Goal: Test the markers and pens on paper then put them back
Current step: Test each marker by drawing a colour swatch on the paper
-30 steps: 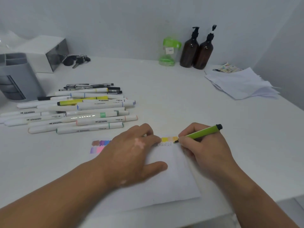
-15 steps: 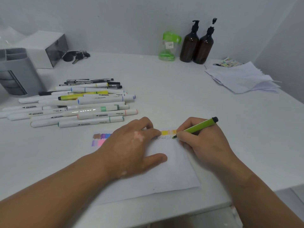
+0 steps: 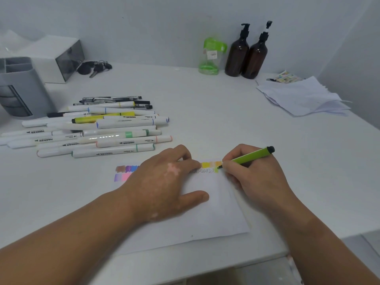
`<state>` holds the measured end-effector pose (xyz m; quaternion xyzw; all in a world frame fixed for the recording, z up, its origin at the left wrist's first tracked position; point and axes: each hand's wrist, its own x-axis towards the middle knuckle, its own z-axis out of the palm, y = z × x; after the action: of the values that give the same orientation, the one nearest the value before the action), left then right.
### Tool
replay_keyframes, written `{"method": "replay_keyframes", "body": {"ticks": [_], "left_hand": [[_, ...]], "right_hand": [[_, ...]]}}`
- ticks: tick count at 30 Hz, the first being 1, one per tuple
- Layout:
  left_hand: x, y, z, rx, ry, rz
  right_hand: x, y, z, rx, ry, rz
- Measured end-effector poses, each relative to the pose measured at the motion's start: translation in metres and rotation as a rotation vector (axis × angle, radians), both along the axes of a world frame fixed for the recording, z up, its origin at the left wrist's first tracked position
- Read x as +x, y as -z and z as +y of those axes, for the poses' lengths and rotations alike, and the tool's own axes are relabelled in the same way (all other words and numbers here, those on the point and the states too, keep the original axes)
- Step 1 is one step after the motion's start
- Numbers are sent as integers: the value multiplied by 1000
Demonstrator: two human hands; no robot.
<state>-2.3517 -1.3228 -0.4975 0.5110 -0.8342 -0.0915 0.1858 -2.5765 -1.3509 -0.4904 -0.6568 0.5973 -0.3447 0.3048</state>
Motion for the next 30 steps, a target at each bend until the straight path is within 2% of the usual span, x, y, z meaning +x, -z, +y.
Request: {"method": "replay_keyframes", "body": {"ticks": [21, 23, 26, 28, 30], "left_hand": [[0, -1, 0, 34, -8, -20], [3, -1, -2, 34, -13, -24], [13, -4, -4, 19, -31, 1], [20, -7, -5, 7, -60, 79], [27, -12, -7, 23, -130, 271]], "right_hand": [[-2, 2, 1, -43, 16, 33], [-3, 3, 2, -81, 48, -65], [-4, -3, 3, -64, 107, -423], [-2, -12, -1, -57, 81, -482], [6, -26, -11, -61, 8, -459]]}}
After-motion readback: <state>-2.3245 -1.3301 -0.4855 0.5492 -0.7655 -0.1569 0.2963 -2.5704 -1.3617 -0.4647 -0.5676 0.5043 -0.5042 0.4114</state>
